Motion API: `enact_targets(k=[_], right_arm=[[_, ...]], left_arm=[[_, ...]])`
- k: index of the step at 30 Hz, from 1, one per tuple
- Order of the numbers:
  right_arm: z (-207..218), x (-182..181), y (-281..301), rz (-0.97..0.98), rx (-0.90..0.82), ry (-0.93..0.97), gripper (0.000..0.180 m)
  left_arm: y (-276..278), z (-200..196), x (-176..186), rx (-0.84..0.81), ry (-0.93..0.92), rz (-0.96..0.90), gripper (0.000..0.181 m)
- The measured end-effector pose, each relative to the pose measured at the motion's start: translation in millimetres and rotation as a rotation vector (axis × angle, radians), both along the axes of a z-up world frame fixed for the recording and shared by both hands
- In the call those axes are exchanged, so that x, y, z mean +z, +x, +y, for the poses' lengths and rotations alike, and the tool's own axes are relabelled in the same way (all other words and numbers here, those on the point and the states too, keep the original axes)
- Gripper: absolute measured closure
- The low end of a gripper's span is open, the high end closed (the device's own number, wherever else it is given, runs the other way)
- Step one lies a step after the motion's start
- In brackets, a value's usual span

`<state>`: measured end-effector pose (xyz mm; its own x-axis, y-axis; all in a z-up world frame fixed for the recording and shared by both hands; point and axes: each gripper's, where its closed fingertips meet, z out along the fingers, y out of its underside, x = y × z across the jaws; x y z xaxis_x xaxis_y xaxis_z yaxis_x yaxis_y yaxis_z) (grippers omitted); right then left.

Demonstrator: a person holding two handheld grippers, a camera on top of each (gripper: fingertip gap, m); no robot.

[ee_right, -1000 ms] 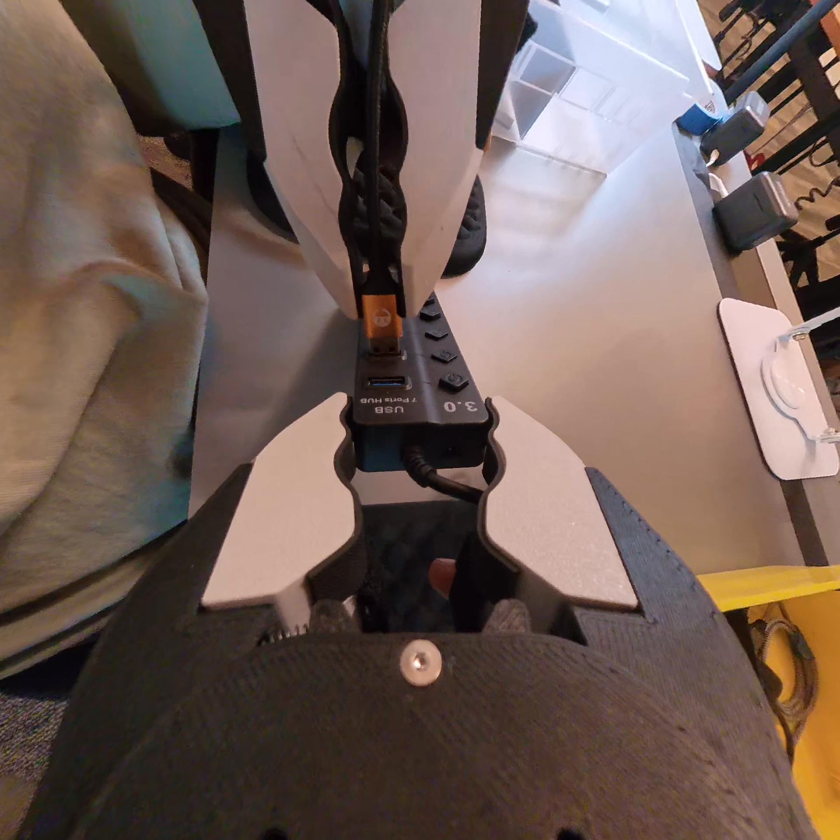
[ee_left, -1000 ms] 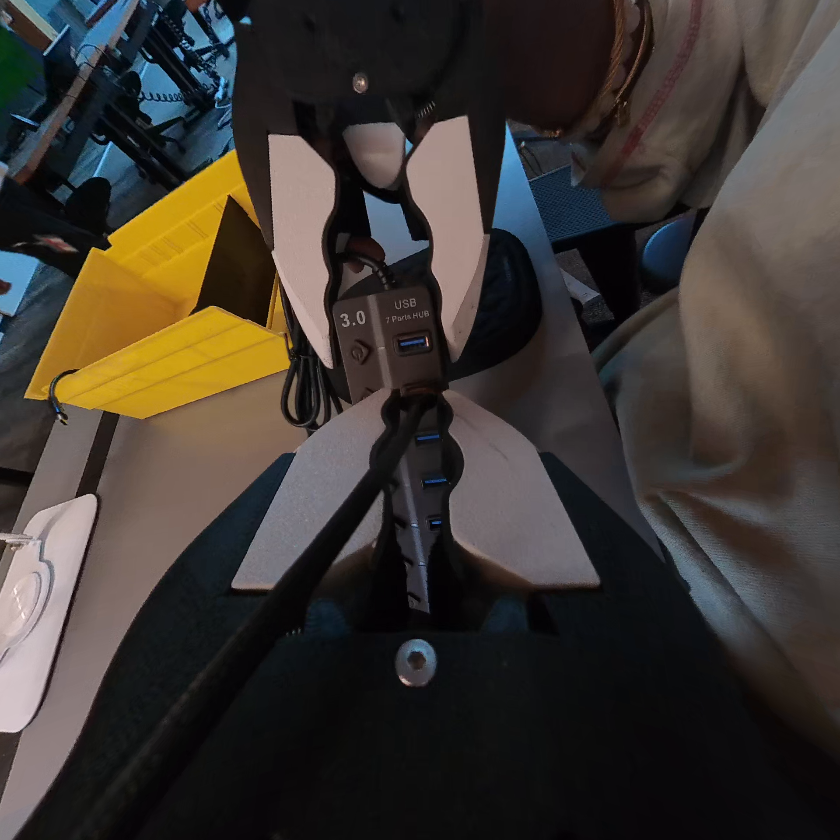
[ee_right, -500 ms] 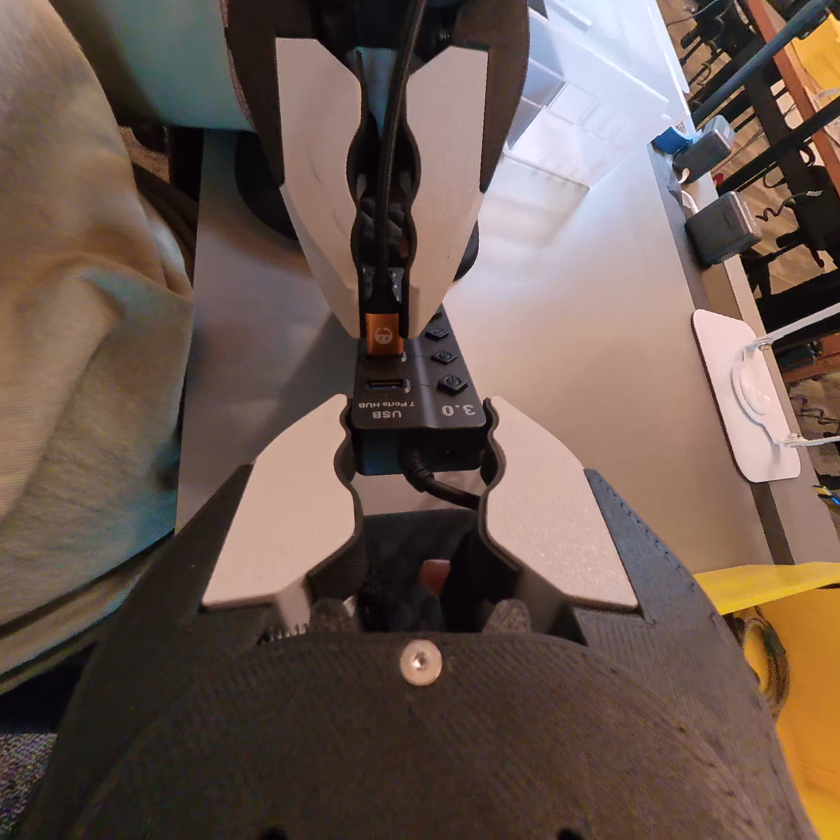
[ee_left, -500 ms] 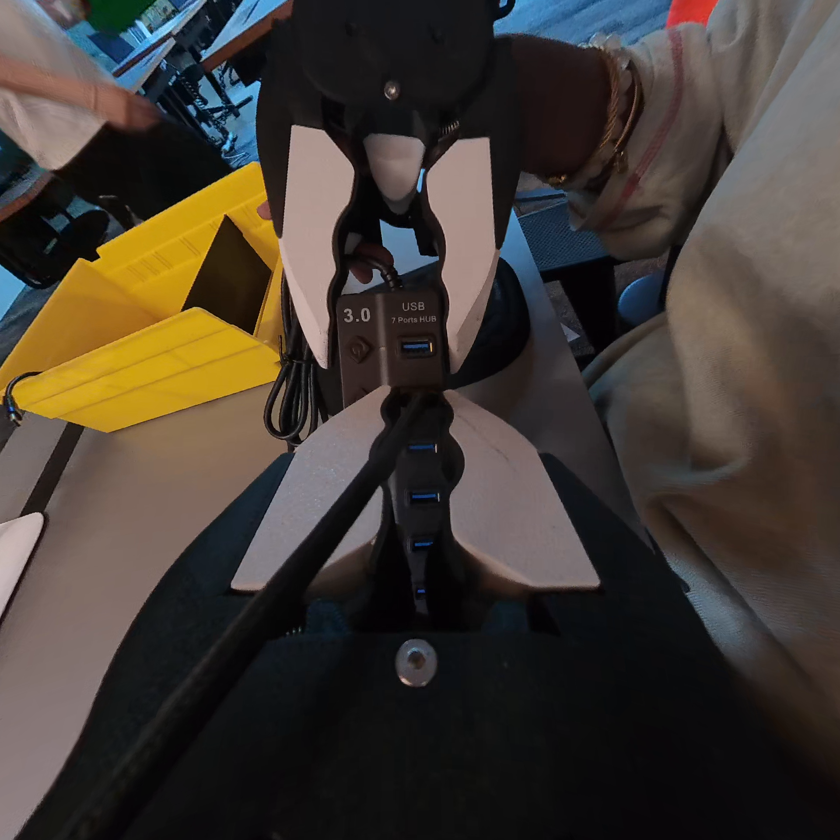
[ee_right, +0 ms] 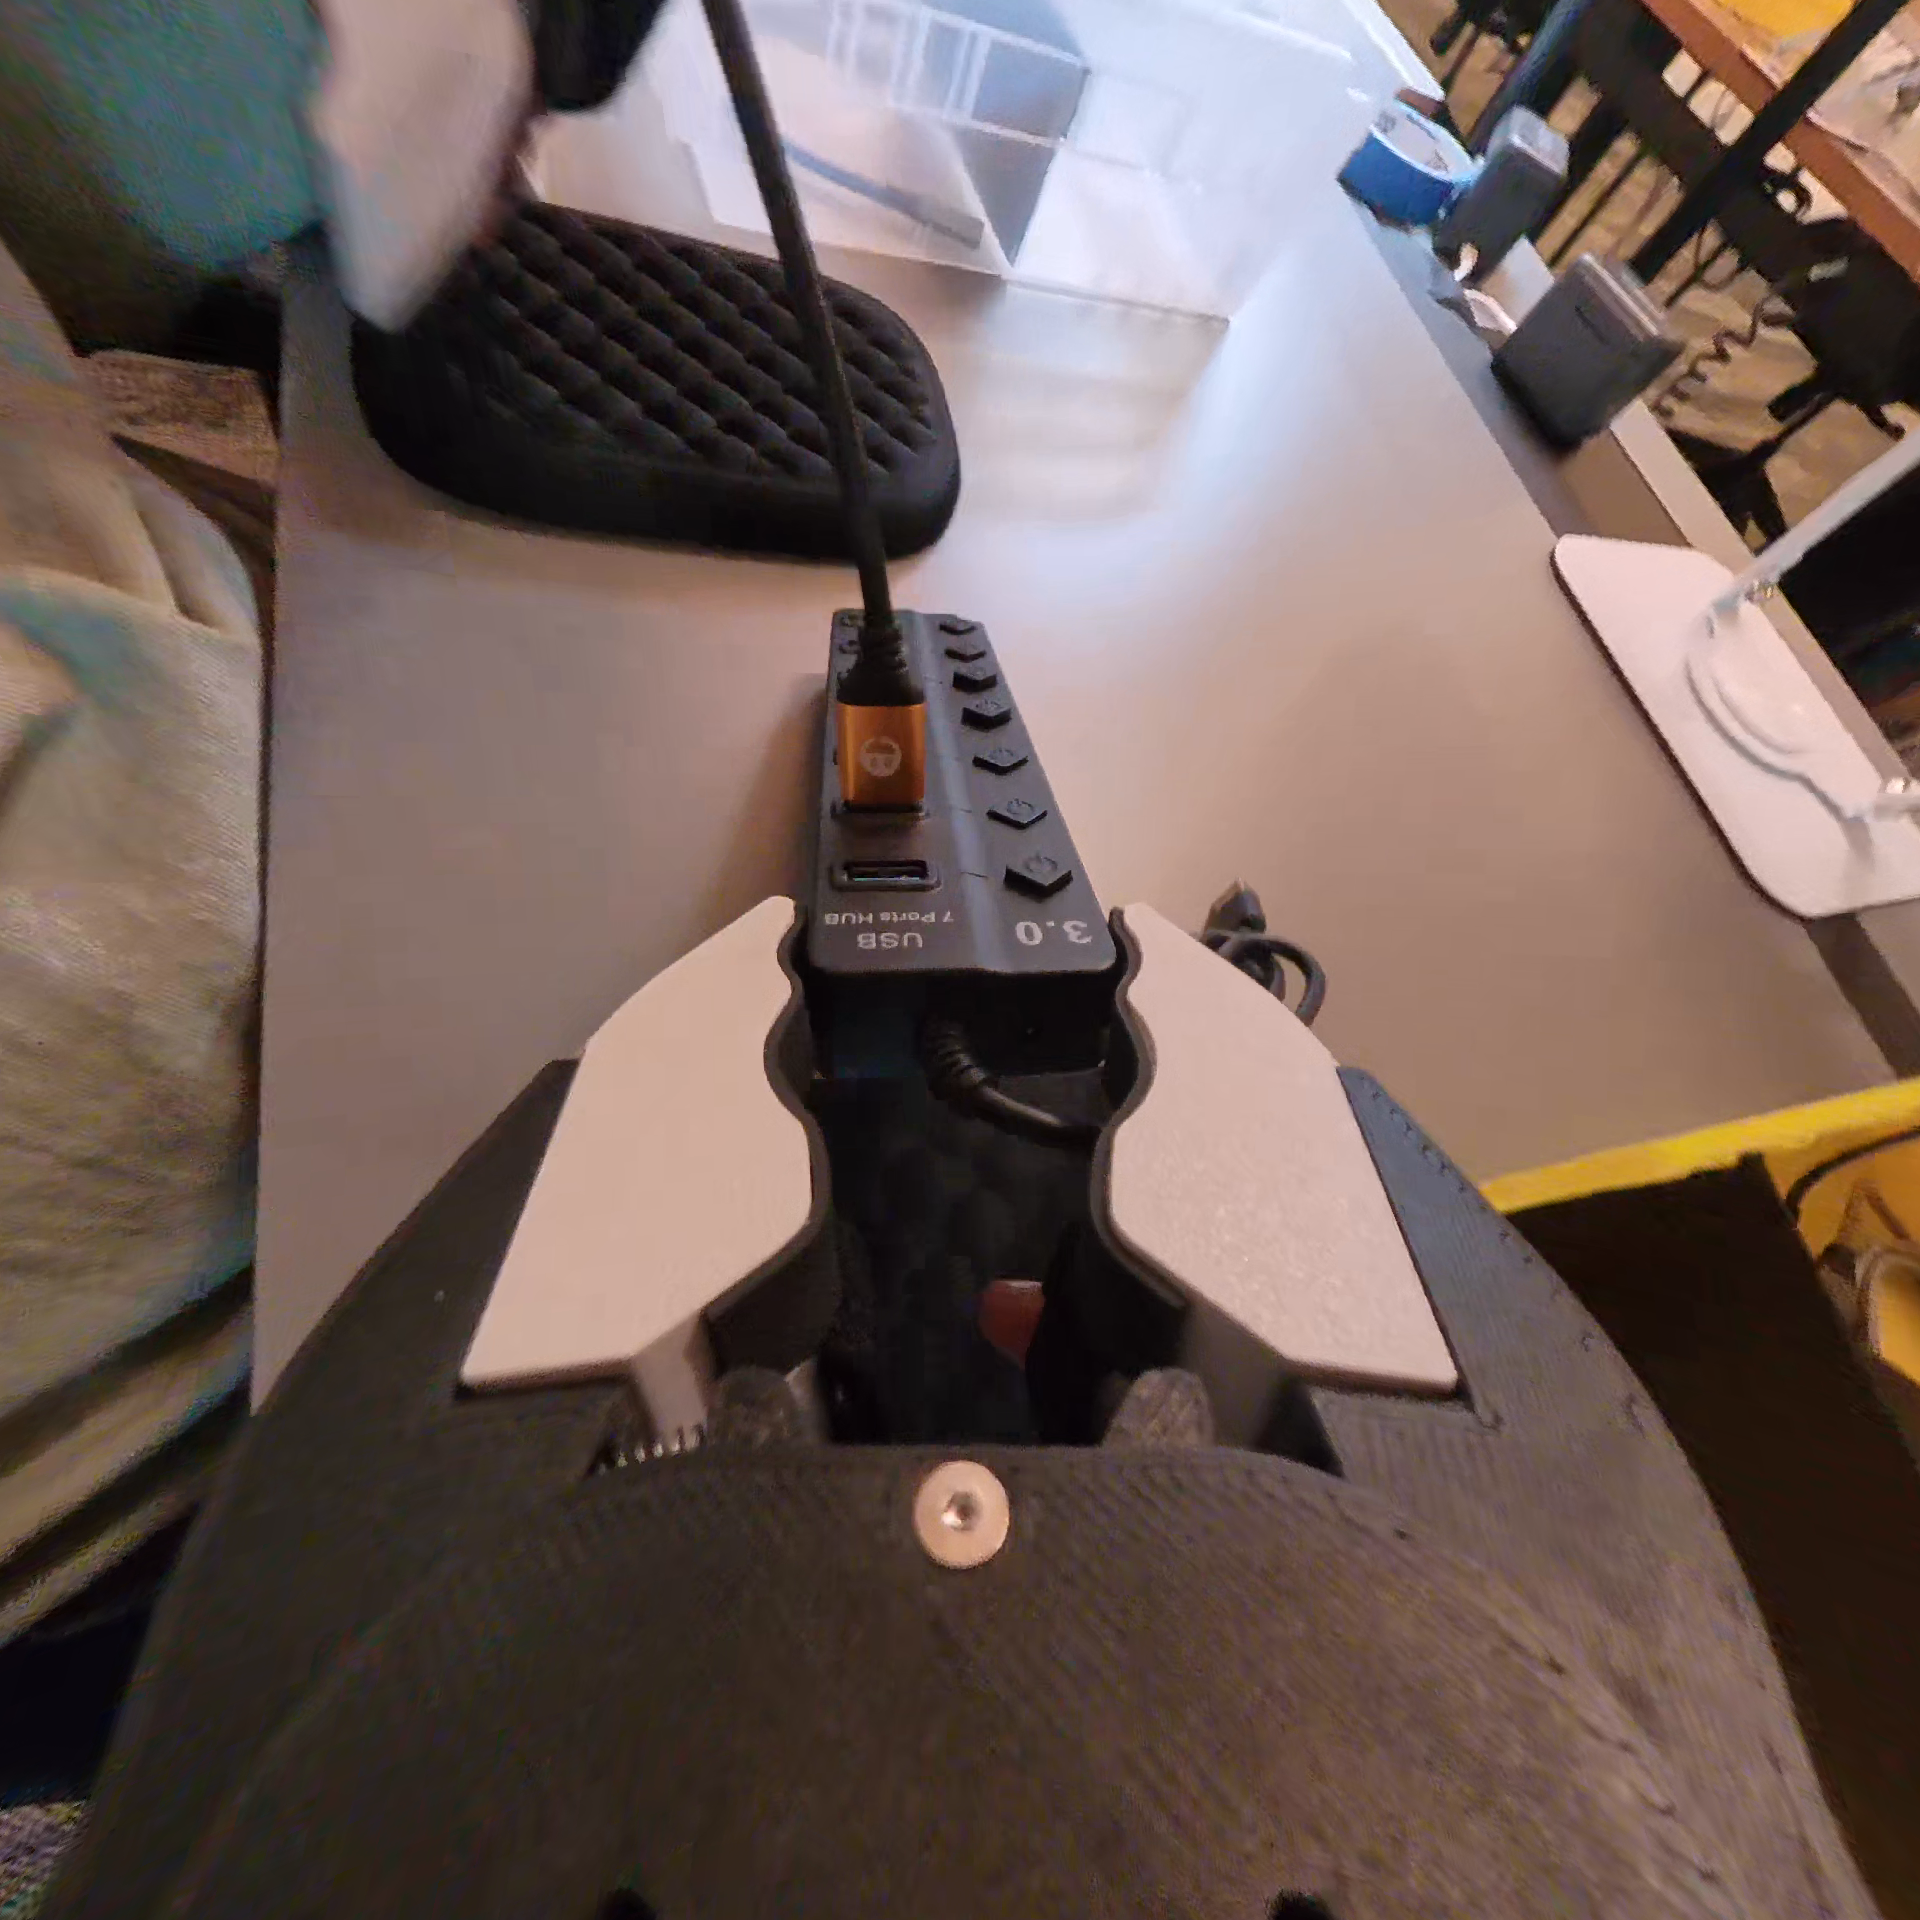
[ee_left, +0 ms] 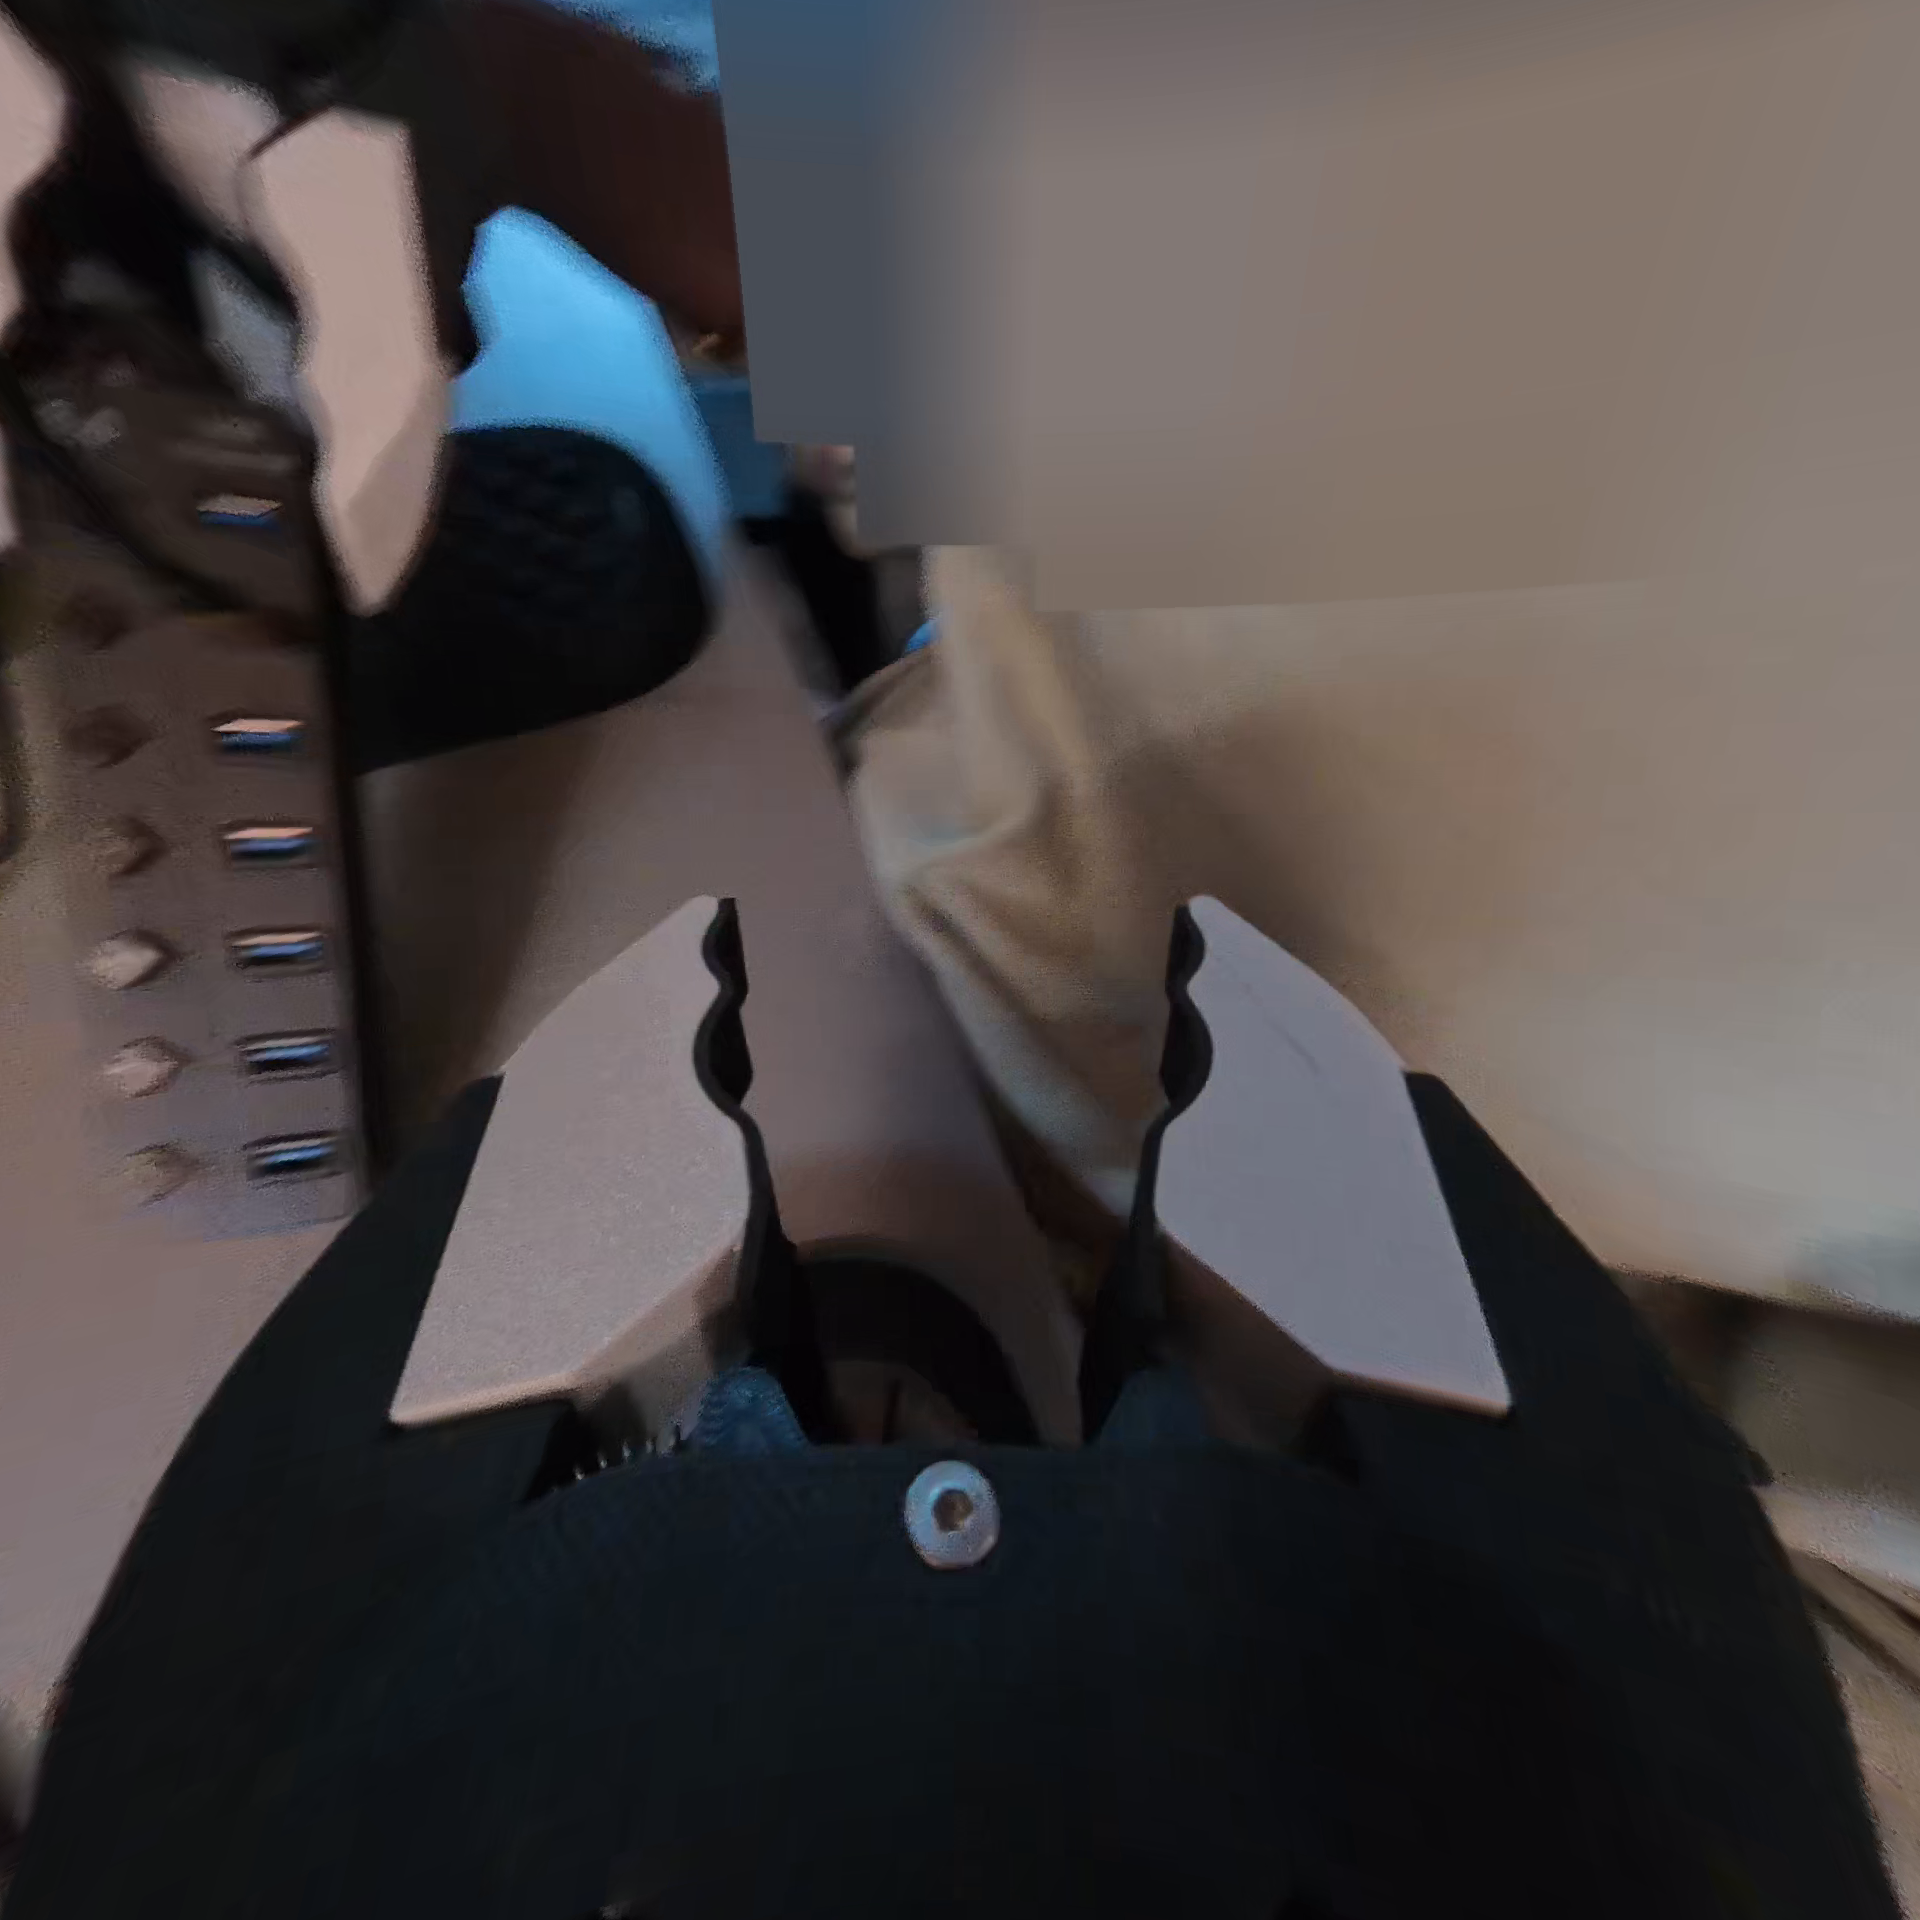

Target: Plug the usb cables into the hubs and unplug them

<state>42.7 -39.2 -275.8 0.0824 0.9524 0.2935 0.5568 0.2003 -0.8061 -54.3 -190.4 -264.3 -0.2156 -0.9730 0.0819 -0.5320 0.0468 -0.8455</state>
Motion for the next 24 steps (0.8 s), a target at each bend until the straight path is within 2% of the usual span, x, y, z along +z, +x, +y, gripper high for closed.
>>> enact_targets(k=[3, 7, 9, 10, 13, 15, 17, 20, 24], right_arm=[[5, -10, 11, 0.002, -0.032, -0.058, 0.125], [8, -24, 26, -0.041, -0.055, -0.093, 0.125], [11, -36, 35, -0.091, -0.078, -0.112, 0.125], [13, -42, 40, -0.121, -0.094, -0.112, 0.125], [15, -44, 46, -0.105, -0.088, -0.095, 0.123], [15, -39, 51, -0.099, -0.087, -0.073, 0.123], [14, -30, 57, -0.088, -0.090, -0.054, 0.118], [12, -10, 66, -0.038, -0.096, 0.001, 0.114], [6, 19, 72, 0.057, -0.071, 0.106, 0.113]], left_arm=[[-22, -28, 23, -0.145, -0.043, -0.118, 0.103], [-44, -23, 78, -0.064, 0.165, -0.429, 0.103], [-63, -3, 116, 0.138, 0.326, -0.612, 0.108], [-78, 14, 135, 0.299, 0.394, -0.687, 0.110], [-156, 70, 171, 0.916, 0.482, -0.787, 0.113], [-214, 95, 162, 1.275, 0.494, -0.720, 0.116], [-247, 106, 132, 1.457, 0.483, -0.518, 0.119], [-267, 116, 74, 1.551, 0.361, -0.160, 0.121], [-266, 123, 11, 1.504, 0.198, 0.175, 0.137]])
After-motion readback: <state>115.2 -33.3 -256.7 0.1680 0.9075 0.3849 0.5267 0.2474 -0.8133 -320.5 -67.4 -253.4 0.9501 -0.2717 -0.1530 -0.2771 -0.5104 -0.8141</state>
